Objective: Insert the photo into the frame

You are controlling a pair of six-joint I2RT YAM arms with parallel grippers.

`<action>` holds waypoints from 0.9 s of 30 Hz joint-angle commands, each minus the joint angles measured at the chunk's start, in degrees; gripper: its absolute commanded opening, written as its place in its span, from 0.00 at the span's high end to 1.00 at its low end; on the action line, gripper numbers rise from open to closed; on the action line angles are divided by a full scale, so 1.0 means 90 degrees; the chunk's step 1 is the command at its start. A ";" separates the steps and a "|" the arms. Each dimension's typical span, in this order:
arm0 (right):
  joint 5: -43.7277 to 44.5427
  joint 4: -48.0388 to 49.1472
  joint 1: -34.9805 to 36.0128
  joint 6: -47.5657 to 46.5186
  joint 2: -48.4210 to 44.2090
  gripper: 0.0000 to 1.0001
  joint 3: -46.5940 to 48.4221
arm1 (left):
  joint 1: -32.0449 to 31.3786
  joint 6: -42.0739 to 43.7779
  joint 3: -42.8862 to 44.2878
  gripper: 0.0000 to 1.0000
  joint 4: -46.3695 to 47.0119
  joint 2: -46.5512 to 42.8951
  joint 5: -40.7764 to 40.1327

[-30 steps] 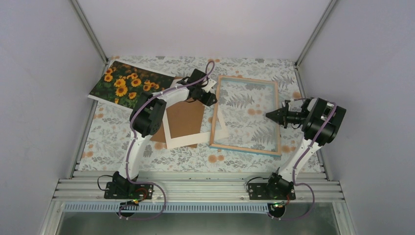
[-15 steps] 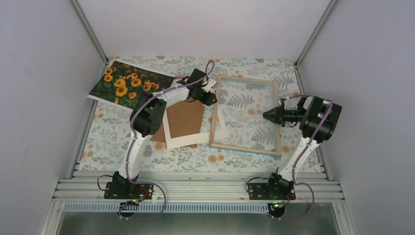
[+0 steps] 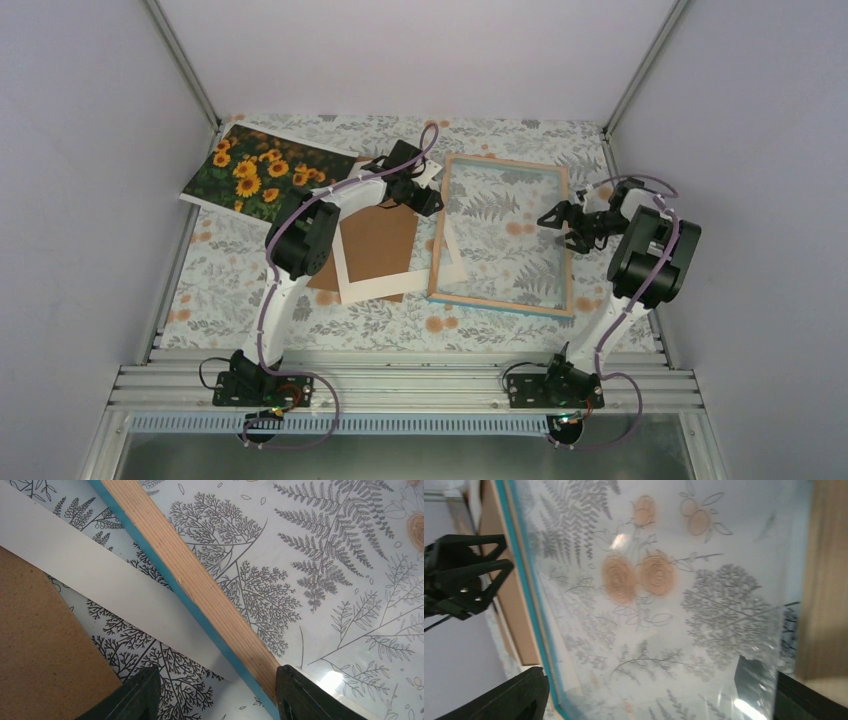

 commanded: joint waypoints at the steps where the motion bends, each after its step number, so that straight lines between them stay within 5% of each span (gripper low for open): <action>1: 0.1070 0.0101 0.0051 0.0304 -0.0282 0.04 -0.0055 | 0.0054 -0.0032 0.0023 0.42 -0.0432 0.0356 -0.0481; 15: 0.2099 -0.0130 0.0046 -0.0585 -0.0875 0.06 0.0224 | 0.0024 -0.0042 -0.0023 0.35 -0.0346 0.0135 -0.0313; 27: 0.1992 0.0059 0.0735 -0.2012 -0.0925 0.23 -0.0585 | 0.0076 -0.0042 -0.0615 0.27 0.0304 -0.0801 0.0040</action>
